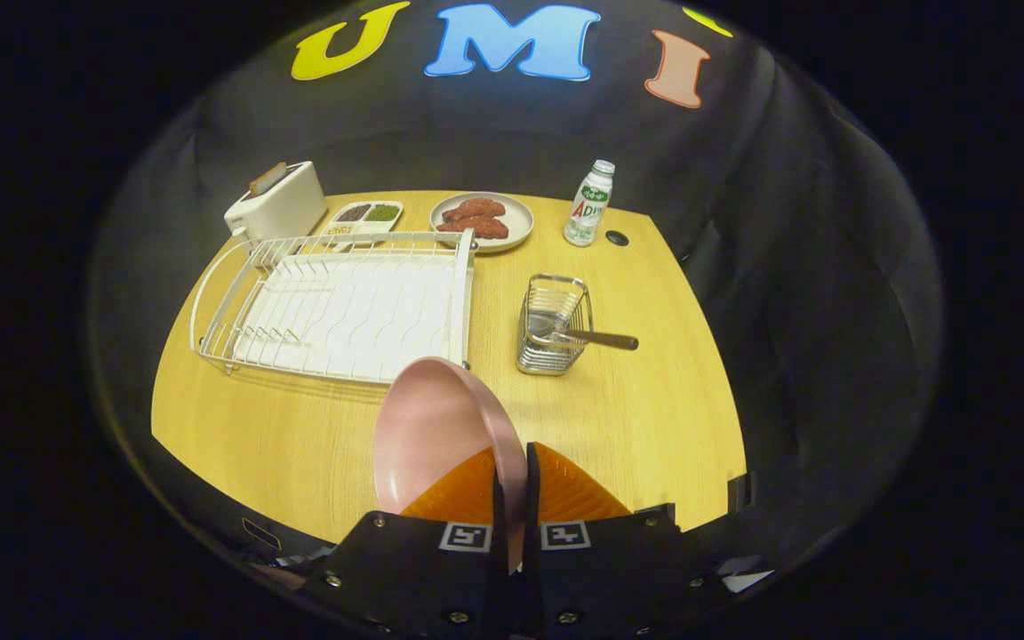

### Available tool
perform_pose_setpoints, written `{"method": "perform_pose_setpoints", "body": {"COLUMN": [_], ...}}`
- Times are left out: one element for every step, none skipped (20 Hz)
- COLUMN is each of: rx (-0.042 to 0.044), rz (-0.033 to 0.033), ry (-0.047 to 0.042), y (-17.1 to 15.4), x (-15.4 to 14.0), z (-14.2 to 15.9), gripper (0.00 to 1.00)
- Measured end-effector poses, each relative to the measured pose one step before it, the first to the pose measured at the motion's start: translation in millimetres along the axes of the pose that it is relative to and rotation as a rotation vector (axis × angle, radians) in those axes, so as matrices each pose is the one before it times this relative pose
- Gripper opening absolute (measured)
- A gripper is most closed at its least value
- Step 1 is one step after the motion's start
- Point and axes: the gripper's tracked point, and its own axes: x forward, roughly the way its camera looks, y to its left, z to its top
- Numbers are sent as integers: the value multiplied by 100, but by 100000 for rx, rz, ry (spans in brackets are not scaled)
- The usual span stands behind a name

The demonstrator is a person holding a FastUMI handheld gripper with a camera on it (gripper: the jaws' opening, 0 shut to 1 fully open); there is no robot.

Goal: Take the plate from the dish rack, then take the spoon from the basket and place it into the plate.

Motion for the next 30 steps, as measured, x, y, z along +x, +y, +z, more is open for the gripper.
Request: {"method": "perform_pose_setpoints", "body": {"rx": [28,30,265,464,395,-101,-497,-628,-566,-461,-285,-197,237,194,306,444,669,1172,2270,1468,1627,1151,1580,2266,1815,1345,1747,2639,3018,2453], "rz": [240,485,792,857,773,775,735,820,799,733,971,1187,912,916,1437,1344,1630,2683,3025,2212,2687,1854,1771,2239,1967,2338,1975,1738,2482,1895], "ry": [1326,872,712,549,319,468,594,498,437,348,-107,-229,33,805,719,1034,715,775,690,892,393,906,1268,974,643,-22,157,-376,-590,182], "y": [-111,-59,120,64,134,224,252,196,257,391,343,397,360,258,278,228,218,309,423,126,176,-52,-137,12,-85,-190,-162,-385,-62,-232], "x": [305,215,200,221,179,212,184,298,218,267,304,354,453,424,525,465,633,272,754,458,547,593,542,422,495,387,404,346,402,369], "z": [-601,-286,-336,-94,-191,-74,-100,-29,60,-93,15,172,-77,-113,-225,-215,-216,-163,-240,-178,-122,-104,-267,-64,-209,24,-138,15,-154,-345], "gripper": [6,6,6,6,6,6,6,6,6,6,6,6,6,6,6,6,6,6,6,6,6,6,6,6,6,6,6,7,8,8]}}
